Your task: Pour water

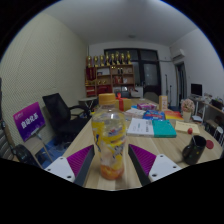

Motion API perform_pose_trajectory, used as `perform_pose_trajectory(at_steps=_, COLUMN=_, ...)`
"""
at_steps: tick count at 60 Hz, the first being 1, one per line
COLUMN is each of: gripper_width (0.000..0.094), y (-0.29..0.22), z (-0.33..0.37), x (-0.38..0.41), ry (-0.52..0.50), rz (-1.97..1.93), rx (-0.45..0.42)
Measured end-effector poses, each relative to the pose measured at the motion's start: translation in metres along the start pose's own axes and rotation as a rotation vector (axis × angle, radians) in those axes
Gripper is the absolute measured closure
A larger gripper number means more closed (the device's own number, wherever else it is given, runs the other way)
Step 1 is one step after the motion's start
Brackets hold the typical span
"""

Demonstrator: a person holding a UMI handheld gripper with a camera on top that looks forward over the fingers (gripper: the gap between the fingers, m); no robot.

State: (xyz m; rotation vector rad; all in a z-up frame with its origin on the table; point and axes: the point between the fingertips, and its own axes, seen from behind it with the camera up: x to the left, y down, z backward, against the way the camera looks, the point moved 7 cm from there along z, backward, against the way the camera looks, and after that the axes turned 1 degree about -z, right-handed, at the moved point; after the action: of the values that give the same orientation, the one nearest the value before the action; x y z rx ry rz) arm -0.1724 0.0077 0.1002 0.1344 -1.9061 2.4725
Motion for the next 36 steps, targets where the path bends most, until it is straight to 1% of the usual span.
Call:
perform_pose_trajectory(at_steps=6, gripper_width=0.0148, y=-0.001, z=-0.039, x=0.011, ry=0.014, rz=0.035, rx=-0.027)
perform_pose_trajectory(at_steps=8, gripper_width=0.0316, y=0.002, z=-0.046, x=0.011, ry=0.026, rz=0.059, rx=-0.016)
perform_pose_trajectory(at_steps=10, gripper_width=0.0485, y=0.006, z=-0.053, x=0.007, ry=0.061, rz=0.094, rx=-0.009)
perform_pose_trajectory(at_steps=13, gripper_width=0.0485, y=0.004, z=-0.057, x=0.006, ry=0.073, rz=0.097, rx=-0.04)
perform_pose_trajectory(at_steps=18, gripper_width=0.0485, y=0.004, z=-0.059, x=0.0, ry=0.063, rz=0.107, rx=-0.042)
perform_pose_trajectory(at_steps=22, gripper_width=0.0486, y=0.005, z=-0.058, x=0.008, ry=0.05, rz=0.126, rx=-0.007)
perform_pose_trajectory(at_steps=28, gripper_width=0.0529, y=0.004, z=-0.054, x=0.011, ry=-0.003, rz=0.128, rx=0.073)
perform_pose_trajectory(at_steps=30, gripper_width=0.0553, y=0.002, z=-0.052, x=0.013, ry=-0.035, rz=0.113, rx=0.102)
perform_pose_trajectory(at_steps=33, gripper_width=0.0565, y=-0.011, z=-0.043, x=0.005, ry=-0.07, rz=0.036, rx=0.105)
perform_pose_trajectory(at_steps=34, gripper_width=0.0592, y=-0.017, z=-0.039, x=0.003, ry=-0.076, rz=-0.005, rx=0.104)
perform_pose_trajectory(at_steps=36, gripper_width=0.0591, y=-0.03, z=-0.032, x=-0.005, ry=-0.087, rz=-0.109, rx=0.098)
